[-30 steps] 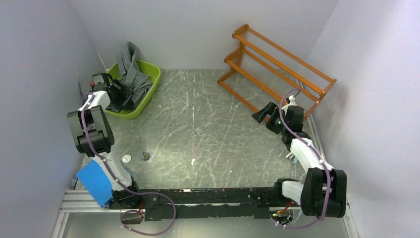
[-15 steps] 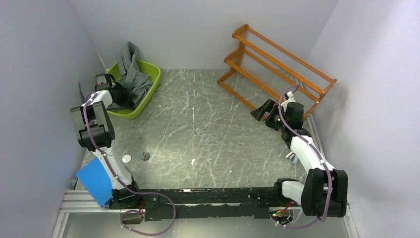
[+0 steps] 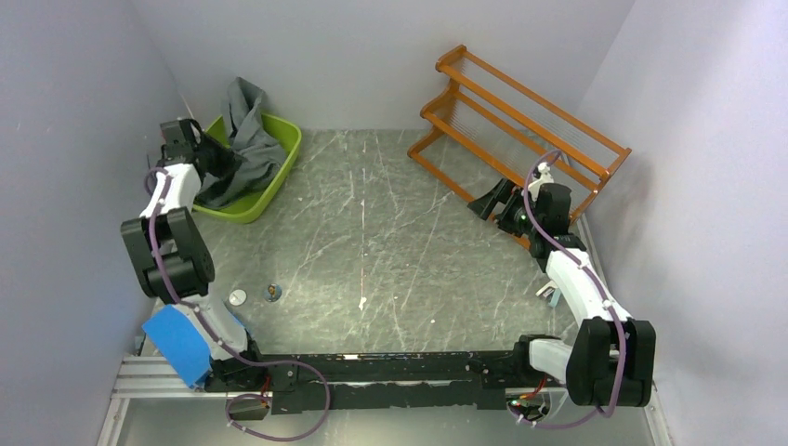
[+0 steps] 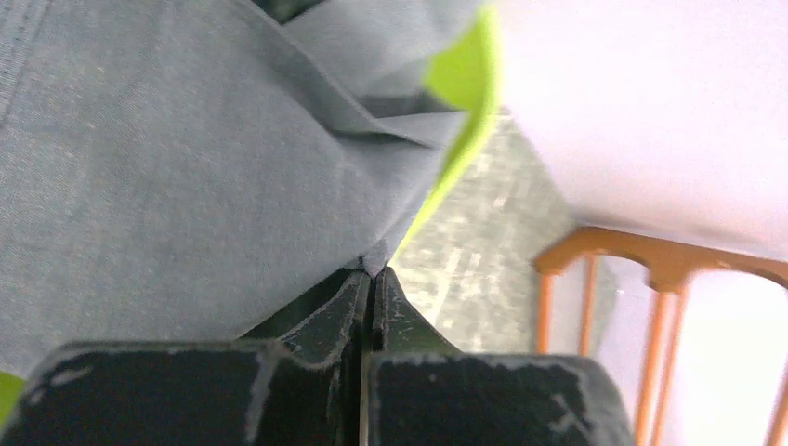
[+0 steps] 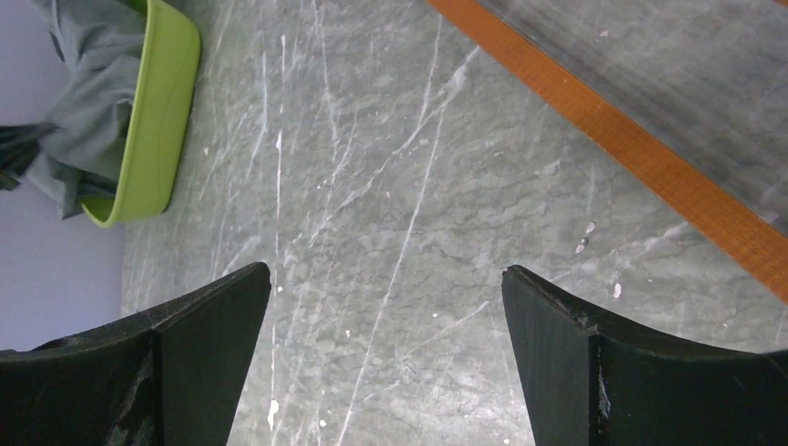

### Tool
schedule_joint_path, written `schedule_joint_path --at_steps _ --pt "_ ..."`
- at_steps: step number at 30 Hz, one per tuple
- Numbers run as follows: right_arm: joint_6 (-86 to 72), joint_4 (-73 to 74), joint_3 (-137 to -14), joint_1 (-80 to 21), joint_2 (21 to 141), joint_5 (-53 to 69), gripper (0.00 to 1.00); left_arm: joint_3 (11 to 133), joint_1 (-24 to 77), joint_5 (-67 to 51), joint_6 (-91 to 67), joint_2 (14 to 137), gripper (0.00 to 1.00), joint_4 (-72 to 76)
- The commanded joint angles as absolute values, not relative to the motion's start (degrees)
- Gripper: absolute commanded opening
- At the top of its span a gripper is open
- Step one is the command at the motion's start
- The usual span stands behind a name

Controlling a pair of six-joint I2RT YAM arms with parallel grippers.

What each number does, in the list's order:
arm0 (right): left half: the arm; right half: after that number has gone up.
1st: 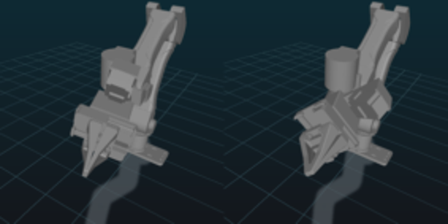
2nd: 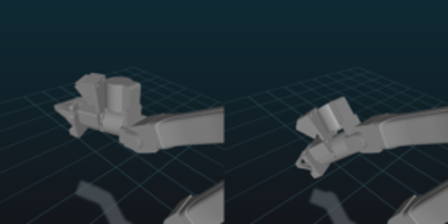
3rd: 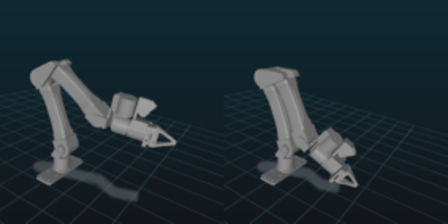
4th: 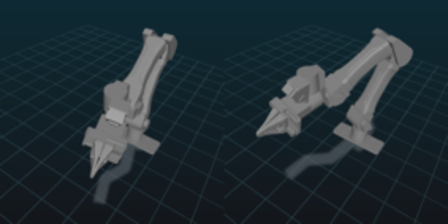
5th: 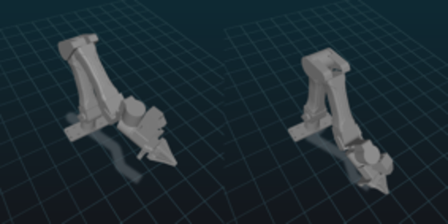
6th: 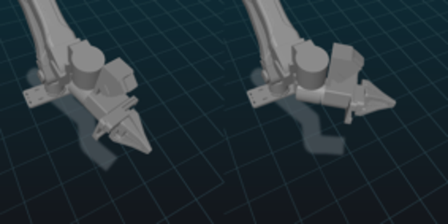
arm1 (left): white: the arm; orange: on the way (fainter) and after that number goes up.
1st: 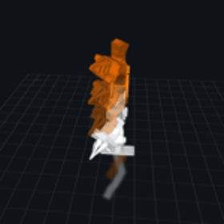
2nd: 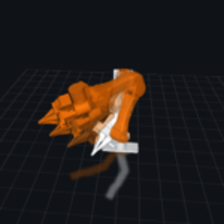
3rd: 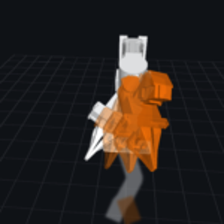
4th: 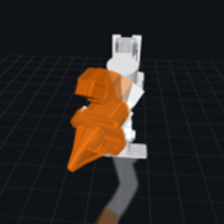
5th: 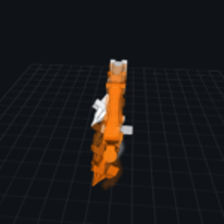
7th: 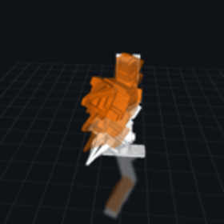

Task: Pin the brooch onto the clothing
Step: Pick up the clothes from the bin, then place the clothes at the center of the board.

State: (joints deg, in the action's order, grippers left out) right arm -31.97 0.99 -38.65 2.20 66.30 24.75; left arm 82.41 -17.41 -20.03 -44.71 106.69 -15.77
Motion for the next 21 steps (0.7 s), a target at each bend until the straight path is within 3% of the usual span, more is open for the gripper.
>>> schedule_joint_path --at_steps 1,5,10,21 --pt "-32.24 2.02 -42.06 1.74 65.74 27.13 1.00 87.02 -16.04 -24.97 -45.95 94.32 0.03 -14.42" --pt "-32.60 3.03 -42.85 1.67 65.14 28.33 1.00 89.82 -10.66 -25.22 -44.98 87.17 0.03 -17.11" --pt "-32.27 5.66 -45.38 1.67 63.30 28.83 1.00 96.36 5.35 -23.73 -41.06 83.08 0.03 -19.98" --pt "-28.50 15.57 -54.43 1.75 60.73 24.39 1.00 112.59 35.37 -26.40 -36.42 87.71 0.03 -21.13"
